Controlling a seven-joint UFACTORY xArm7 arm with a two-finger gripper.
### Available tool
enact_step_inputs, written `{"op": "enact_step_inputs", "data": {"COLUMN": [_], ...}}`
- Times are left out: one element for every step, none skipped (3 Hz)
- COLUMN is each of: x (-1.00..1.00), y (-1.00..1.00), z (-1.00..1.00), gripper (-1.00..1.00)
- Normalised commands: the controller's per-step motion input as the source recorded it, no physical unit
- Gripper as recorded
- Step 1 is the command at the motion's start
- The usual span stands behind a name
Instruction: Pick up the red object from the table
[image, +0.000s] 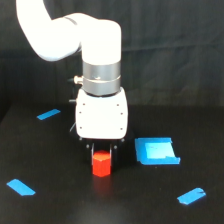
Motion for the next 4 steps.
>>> {"op": "enact_step_inputs", "data": {"x": [-0.33, -0.3, -0.24, 0.11], "y": [0.0, 0.05, 0.03, 0.07], "z": [0.96, 1.0, 0.96, 0.99], "gripper": [-0.99, -1.0, -1.0, -1.0]}}
